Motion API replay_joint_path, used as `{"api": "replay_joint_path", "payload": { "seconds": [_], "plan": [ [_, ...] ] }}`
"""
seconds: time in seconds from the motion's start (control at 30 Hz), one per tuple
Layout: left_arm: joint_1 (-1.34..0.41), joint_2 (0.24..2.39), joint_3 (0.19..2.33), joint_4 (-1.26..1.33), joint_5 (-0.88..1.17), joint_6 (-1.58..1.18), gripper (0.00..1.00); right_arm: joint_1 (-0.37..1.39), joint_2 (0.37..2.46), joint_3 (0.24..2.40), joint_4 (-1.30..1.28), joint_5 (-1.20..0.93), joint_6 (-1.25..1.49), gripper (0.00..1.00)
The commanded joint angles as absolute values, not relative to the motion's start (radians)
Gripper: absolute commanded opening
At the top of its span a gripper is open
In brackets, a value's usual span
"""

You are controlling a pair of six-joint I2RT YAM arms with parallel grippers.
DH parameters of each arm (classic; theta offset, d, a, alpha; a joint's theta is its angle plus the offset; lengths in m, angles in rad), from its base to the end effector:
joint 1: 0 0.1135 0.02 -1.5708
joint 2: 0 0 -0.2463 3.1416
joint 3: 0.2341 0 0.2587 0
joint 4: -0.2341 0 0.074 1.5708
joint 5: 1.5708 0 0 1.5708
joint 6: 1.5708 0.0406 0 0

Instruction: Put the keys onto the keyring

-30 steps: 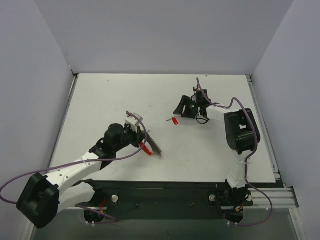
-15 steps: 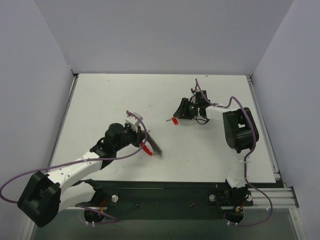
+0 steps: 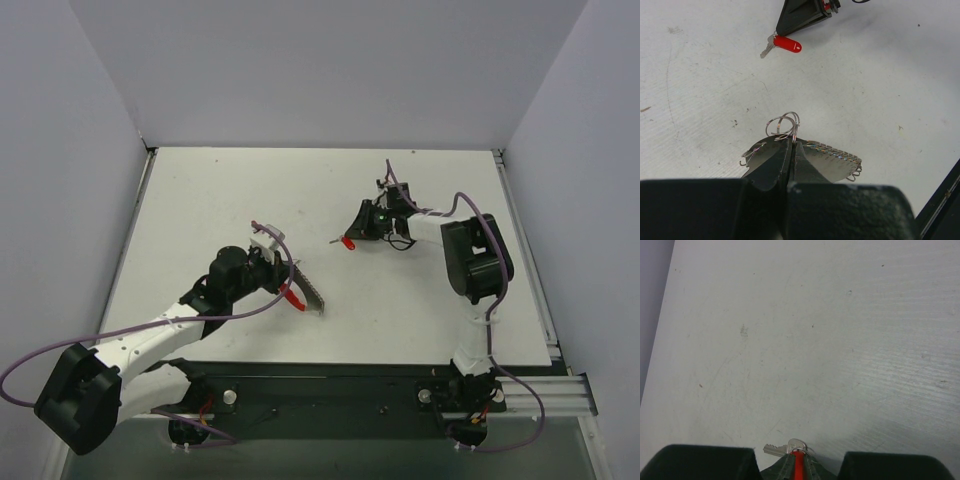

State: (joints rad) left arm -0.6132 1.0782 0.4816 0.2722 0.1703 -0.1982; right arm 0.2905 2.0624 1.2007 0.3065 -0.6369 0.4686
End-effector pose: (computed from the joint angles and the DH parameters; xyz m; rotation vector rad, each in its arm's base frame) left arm 0.2033 -0.1515 0.2024 0.5190 1.8842 -0.7063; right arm 0.4111 0.1481 0.1225 -0.2038 2.2000 1.1135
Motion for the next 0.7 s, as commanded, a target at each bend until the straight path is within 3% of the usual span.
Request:
{"api": "replay_joint_path", "payload": {
  "seconds": [0.0, 0.2, 0.6, 0.67],
  "plan": [
    [-0.607, 1.058, 0.502, 0.328, 0.184, -0.204, 0.0, 0.298, 2.069, 1.19, 0.336, -0.669, 0.451, 0.13],
    [-0.607, 1.069, 0.505, 0.337, 0.19, -0.204, 0.0, 0.305, 2.036, 1.158, 0.365, -0.692, 0.459, 0.0],
    [-0.607, 1.08, 0.512, 0.337, 0.196, -0.196, 0.0, 0.325, 1.921, 1.095, 0.4, -0.742, 0.437, 0.0],
    [-0.607, 1.081, 0.514, 0.336, 0.196, -0.195, 0.0, 0.327, 1.921, 1.095, 0.406, -0.742, 0.434, 0.05]
  ]
}}
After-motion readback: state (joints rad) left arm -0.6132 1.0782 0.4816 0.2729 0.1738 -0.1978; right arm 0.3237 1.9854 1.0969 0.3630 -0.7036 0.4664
